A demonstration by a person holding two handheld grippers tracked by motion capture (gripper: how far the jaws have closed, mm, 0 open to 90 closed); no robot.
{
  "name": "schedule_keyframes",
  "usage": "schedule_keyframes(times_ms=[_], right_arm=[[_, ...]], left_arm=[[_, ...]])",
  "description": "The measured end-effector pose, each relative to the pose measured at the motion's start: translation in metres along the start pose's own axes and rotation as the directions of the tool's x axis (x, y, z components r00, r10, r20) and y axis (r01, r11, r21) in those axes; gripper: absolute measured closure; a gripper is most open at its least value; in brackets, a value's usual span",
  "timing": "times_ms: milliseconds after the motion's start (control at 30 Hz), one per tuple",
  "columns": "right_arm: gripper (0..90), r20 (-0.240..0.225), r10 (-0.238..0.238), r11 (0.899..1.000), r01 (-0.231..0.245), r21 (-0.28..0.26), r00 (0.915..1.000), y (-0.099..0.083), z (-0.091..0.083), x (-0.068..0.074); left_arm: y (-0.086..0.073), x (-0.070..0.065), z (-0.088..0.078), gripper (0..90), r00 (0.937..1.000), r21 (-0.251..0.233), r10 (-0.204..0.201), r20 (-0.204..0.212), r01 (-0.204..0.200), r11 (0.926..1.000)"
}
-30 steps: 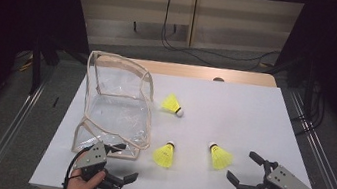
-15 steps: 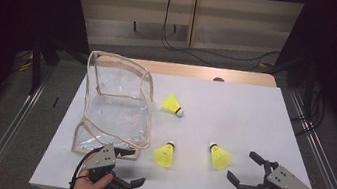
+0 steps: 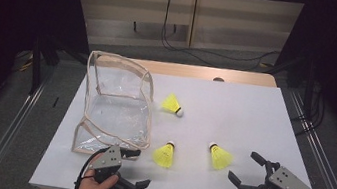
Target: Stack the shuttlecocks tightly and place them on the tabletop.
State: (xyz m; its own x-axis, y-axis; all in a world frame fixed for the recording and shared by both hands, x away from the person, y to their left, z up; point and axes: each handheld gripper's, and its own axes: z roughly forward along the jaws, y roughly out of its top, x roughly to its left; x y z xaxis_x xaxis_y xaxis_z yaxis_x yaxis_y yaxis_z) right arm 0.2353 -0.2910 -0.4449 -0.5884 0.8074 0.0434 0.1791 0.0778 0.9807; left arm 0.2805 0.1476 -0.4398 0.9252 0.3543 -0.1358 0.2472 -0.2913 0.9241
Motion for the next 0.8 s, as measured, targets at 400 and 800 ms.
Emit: schedule_keyframes(times_ms=[400,800], right_arm=[[1.9,-0.002,-0.002,1.000,0.002,0.000,1.0000,0.000,0.001,0.000],[1.9,-0.001,0.001,1.000,-0.001,-0.004,1.0000,0.000,0.001,0.000]], left_arm=[[0.003,-0.006,0.012,2.7,1.0000,-0.030,-0.009,0.003,0.009,0.9995],[0.010,-0.014,0.022,2.1,0.9994,-0.076,-0.033,-0.005,0.033,0.9965]])
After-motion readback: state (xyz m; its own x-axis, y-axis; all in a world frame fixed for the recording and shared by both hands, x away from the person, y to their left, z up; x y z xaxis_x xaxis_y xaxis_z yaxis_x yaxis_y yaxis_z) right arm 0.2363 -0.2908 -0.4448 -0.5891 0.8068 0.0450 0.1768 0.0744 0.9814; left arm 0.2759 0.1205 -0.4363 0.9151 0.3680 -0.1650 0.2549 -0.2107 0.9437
